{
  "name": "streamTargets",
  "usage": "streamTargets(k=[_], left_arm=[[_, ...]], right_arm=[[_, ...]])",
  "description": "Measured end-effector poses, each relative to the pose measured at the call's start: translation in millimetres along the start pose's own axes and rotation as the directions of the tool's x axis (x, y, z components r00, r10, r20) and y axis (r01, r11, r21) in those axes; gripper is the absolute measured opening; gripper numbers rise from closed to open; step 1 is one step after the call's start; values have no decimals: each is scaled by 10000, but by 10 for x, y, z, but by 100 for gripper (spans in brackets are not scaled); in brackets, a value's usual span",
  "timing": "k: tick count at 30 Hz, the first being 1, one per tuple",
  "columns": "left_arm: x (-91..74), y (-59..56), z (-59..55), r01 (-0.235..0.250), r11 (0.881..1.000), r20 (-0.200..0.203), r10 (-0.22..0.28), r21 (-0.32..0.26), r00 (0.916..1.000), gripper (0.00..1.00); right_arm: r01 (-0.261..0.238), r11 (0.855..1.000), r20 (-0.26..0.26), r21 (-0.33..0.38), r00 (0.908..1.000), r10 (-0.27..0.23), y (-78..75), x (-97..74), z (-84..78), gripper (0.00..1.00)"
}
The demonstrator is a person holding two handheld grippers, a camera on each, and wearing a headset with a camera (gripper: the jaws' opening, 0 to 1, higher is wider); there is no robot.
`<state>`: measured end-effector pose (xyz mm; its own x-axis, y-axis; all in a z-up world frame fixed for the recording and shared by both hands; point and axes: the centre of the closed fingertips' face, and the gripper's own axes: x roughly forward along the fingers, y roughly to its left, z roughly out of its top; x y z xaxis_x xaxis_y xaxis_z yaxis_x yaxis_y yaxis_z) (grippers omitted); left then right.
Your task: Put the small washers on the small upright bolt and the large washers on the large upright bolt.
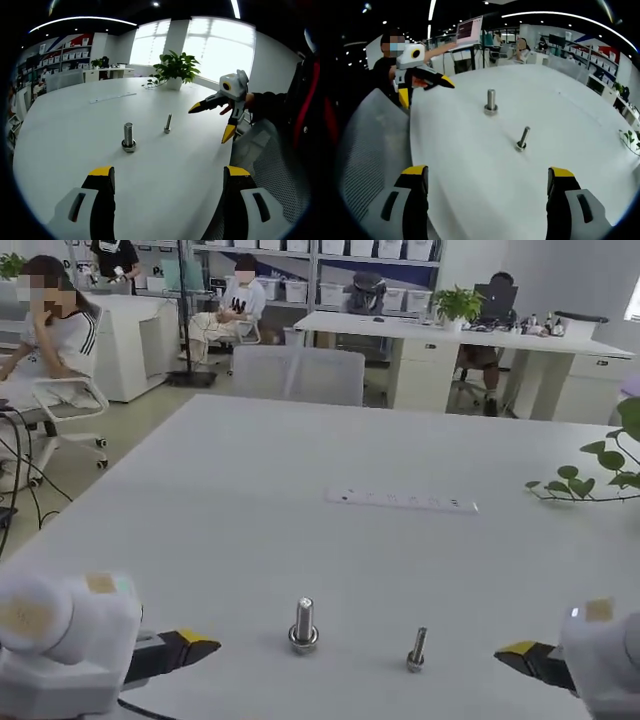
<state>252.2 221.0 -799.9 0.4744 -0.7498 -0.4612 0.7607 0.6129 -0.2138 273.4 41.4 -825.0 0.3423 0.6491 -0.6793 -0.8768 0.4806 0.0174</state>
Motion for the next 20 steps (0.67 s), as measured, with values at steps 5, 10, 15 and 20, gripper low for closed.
streamTargets(k=[5, 10, 15, 20], left_arm=[[14, -10, -45, 24, 9999, -73, -25, -118, 10000, 90], [38, -10, -99, 41, 9997, -172, -45, -240, 9998, 90], [47, -9, -103, 36, 9996, -180, -41, -294, 9998, 90], [43, -11, -101, 12, 9995, -170, -17, -308, 9999, 90]], right_arm=[[-33, 9999, -35, 146, 10000, 34, 4, 1, -30, 100], [-14, 9999, -86, 139, 10000, 15, 11, -9, -61, 100], [20, 9999, -61, 115, 10000, -20, 22, -21, -53, 100], [19, 10000, -9, 74, 10000, -19, 33, -25, -37, 100]])
